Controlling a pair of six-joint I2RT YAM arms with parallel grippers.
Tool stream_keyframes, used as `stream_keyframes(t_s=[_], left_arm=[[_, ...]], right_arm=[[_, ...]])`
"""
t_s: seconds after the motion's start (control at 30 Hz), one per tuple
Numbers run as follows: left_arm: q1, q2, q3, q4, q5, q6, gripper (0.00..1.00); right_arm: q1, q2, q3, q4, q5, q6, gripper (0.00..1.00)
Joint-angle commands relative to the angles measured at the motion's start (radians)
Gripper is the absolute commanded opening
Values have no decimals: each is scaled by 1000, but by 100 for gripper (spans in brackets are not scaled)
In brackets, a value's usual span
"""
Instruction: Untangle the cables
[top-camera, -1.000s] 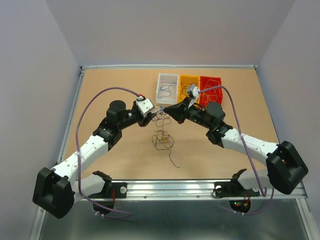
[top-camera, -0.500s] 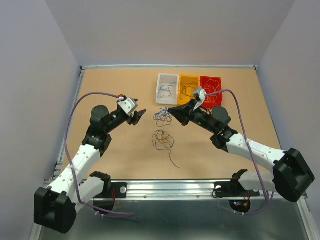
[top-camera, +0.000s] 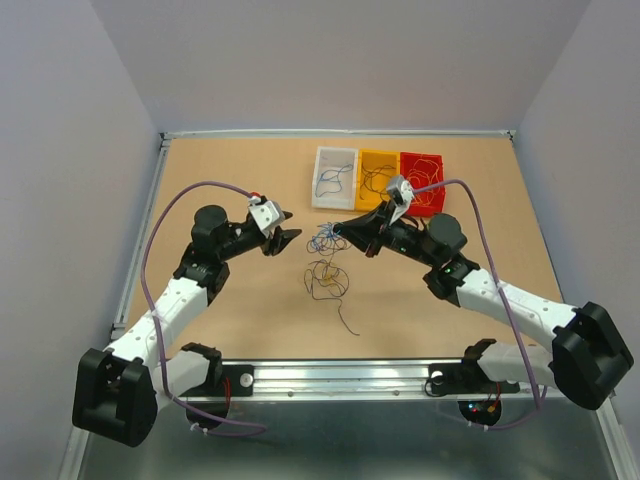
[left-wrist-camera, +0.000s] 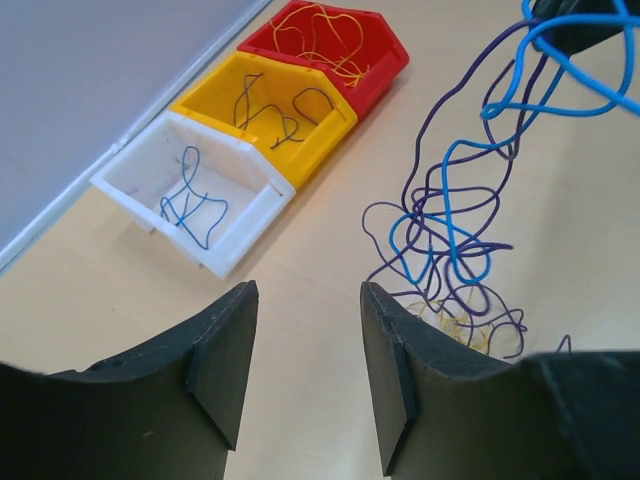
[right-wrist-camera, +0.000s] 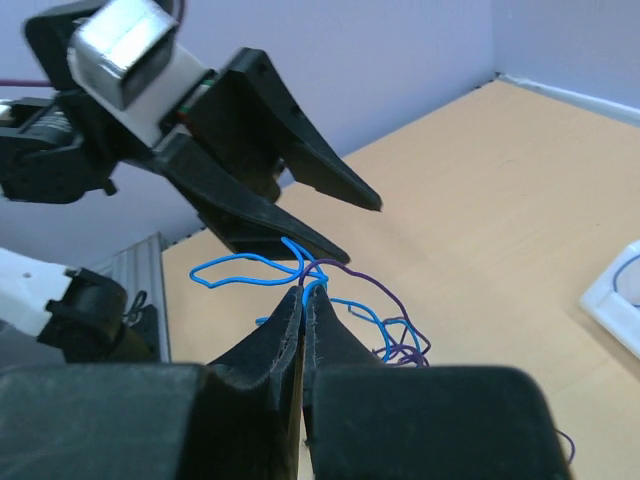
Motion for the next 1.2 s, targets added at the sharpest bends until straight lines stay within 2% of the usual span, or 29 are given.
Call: stream_keyframes(t_s=[0.0, 0.3, 0.57, 0.67, 0.83, 1.17], left_arm=[[2, -7, 55, 31, 100, 34, 54], [4, -48, 64, -38, 295, 83, 52], [4, -110, 64, -59, 287, 80, 49], [4, -107, 66, -73, 342, 95, 49], [2, -82, 110, -191, 443, 160, 49], [-57, -26, 129, -213, 401, 180, 45]], right_arm=[[10, -69, -15, 64, -116, 43, 1], [10, -104, -13, 38, -245, 91, 0], [8, -58, 19, 15, -289, 84, 1], [8, -35, 33, 15, -297, 88, 1], [8, -7, 47, 15, -294, 83, 1], [8, 33, 71, 21, -305, 88, 1]])
